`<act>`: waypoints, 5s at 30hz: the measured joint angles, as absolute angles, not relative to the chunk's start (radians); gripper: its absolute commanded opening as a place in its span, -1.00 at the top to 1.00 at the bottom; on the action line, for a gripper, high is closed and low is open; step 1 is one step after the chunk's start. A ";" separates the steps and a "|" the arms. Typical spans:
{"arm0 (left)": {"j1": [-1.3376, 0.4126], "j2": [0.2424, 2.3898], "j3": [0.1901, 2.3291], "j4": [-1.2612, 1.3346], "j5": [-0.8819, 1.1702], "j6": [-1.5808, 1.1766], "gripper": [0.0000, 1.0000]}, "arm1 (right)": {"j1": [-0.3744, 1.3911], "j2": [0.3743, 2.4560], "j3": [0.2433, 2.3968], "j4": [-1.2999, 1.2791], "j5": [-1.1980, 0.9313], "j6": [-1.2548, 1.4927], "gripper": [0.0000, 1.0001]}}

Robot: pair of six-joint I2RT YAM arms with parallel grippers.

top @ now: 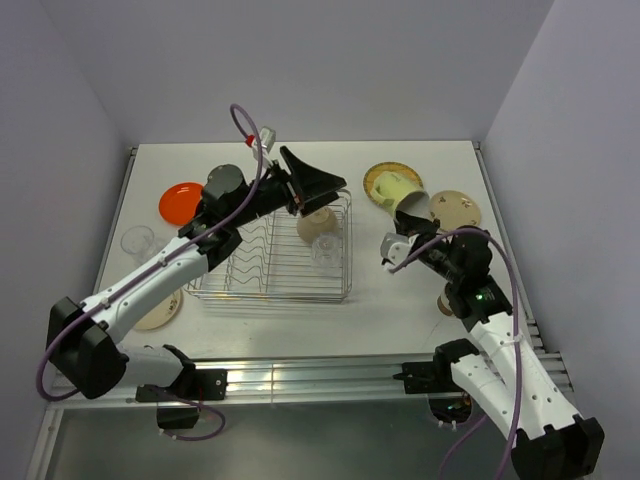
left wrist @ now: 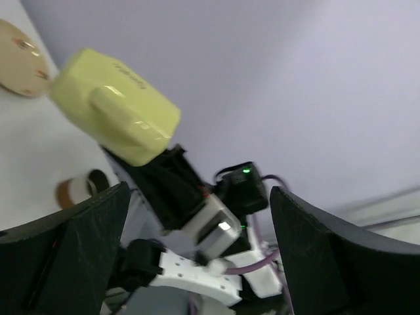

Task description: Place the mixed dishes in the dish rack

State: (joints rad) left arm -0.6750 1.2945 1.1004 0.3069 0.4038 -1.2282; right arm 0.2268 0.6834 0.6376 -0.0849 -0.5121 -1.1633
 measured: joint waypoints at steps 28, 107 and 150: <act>-0.660 1.519 1.278 0.101 1.002 -1.282 -0.69 | 0.385 0.710 0.269 0.741 -0.675 -1.498 1.00; -0.532 1.361 1.214 -0.572 0.661 0.051 1.00 | 0.495 0.334 0.230 0.287 -0.235 -1.122 -0.46; -0.673 1.503 1.127 -0.581 0.595 0.605 1.00 | 0.485 0.258 0.220 0.221 -0.032 -0.934 -0.49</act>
